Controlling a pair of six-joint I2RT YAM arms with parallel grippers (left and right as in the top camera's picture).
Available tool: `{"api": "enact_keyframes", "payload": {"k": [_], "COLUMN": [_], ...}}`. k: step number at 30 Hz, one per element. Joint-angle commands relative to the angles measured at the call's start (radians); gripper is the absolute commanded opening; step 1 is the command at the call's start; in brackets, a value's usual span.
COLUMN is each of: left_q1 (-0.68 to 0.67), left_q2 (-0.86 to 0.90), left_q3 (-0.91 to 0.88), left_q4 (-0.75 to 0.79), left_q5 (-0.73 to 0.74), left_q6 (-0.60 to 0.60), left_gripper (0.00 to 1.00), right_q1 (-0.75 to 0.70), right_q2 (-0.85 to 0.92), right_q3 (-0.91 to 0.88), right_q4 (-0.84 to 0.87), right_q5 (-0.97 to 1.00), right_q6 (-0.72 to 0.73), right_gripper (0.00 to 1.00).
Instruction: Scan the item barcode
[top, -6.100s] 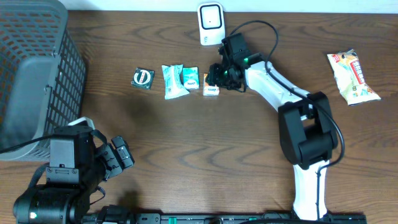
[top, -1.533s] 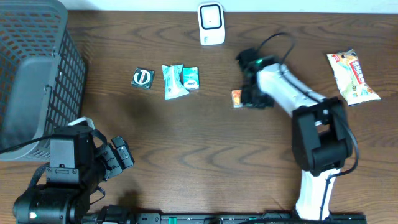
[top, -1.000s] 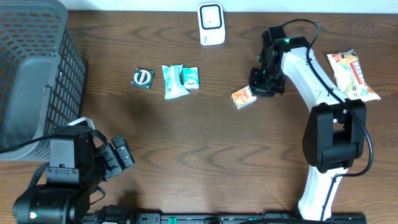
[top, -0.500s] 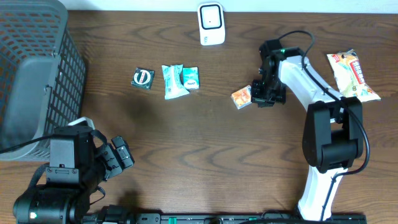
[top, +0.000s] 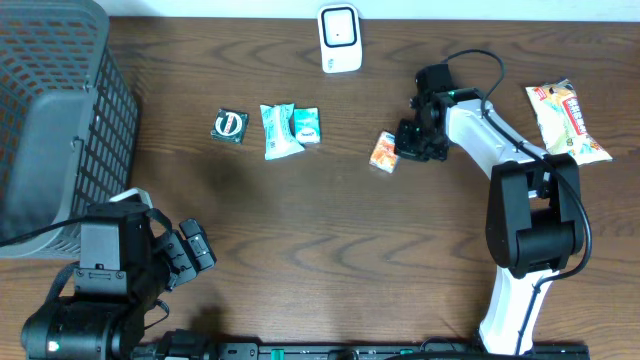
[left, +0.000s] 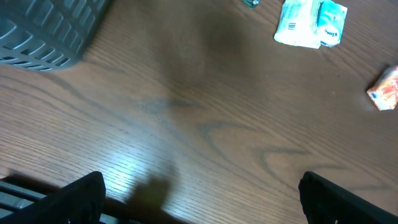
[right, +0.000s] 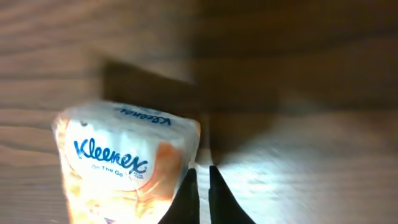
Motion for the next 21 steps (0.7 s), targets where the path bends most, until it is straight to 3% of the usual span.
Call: {"api": "enact_keyframes", "payload": {"k": [1, 11, 21], "left_q1": [-0.002, -0.002, -0.002], "left_q2": [0.000, 0.000, 0.000], "left_q3": [0.001, 0.001, 0.001], "left_q4": [-0.003, -0.003, -0.003], "left_q5": [-0.006, -0.006, -0.006], "left_q6": [-0.006, -0.006, -0.006], "left_gripper": [0.98, 0.98, 0.98], "right_q1": [0.010, 0.014, -0.013], "right_q2": [-0.011, -0.011, -0.016], "right_q3": [-0.006, -0.005, 0.014], "right_q4": [0.034, 0.116, 0.065], "right_q5": [-0.075, -0.203, -0.204], "right_q6": [0.009, -0.008, -0.016], "right_gripper": [0.01, 0.02, 0.17]}}
